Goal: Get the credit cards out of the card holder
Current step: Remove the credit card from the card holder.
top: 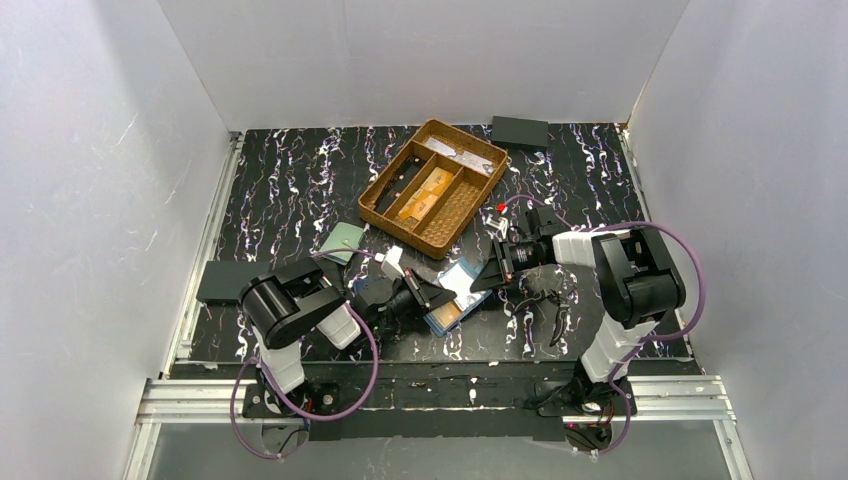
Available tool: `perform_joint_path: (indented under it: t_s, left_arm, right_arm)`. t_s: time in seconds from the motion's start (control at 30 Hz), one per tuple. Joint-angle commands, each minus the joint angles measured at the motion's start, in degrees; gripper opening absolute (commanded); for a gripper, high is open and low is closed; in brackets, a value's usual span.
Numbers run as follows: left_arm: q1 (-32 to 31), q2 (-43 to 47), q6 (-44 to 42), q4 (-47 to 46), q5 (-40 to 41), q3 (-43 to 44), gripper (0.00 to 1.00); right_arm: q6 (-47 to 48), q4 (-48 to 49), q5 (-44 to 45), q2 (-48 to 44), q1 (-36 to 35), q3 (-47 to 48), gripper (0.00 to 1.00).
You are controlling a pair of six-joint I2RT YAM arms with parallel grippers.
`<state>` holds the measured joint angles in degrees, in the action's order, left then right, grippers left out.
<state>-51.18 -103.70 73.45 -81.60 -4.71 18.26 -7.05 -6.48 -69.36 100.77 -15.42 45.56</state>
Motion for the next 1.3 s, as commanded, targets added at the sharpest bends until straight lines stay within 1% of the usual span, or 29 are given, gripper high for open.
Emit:
perform_joint_path:
  t_s: [0.0, 0.13, 0.23, 0.87, 1.1, 1.27]
  left_arm:
    - [0.44, -1.11, -2.25, 0.39, -3.16, 0.68, 0.00]
    - [0.87, -1.75, -2.18, 0.39, -3.96, 0.40, 0.00]
    - [1.22, -2.11, -2.08, 0.39, -4.40, -0.08, 0.00]
    - [3.02, -3.21, -3.82, 0.04, -8.56, -1.28, 0.00]
    - [3.58, -4.17, -3.63, -0.14, -9.90, -1.47, 0.00]
    - [3.88, -4.86, -3.34, -0.31, -10.57, -1.47, 0.00]
  right_arm:
    - [3.83, -3.54, -1.19, 0.17, 0.41, 2.34, 0.15]
    - [4.25, -3.91, -1.09, 0.53, 0.48, 2.55, 0.07]
    - [4.65, -4.45, -1.05, 0.96, 0.80, 2.77, 0.04]
    - [4.93, -5.03, 0.36, 2.91, 2.49, 2.69, 0.01]
    - [4.94, -5.03, 0.62, 3.44, 2.93, 2.63, 0.02]
    - [5.05, -5.19, 0.97, 4.07, 3.27, 2.69, 0.05]
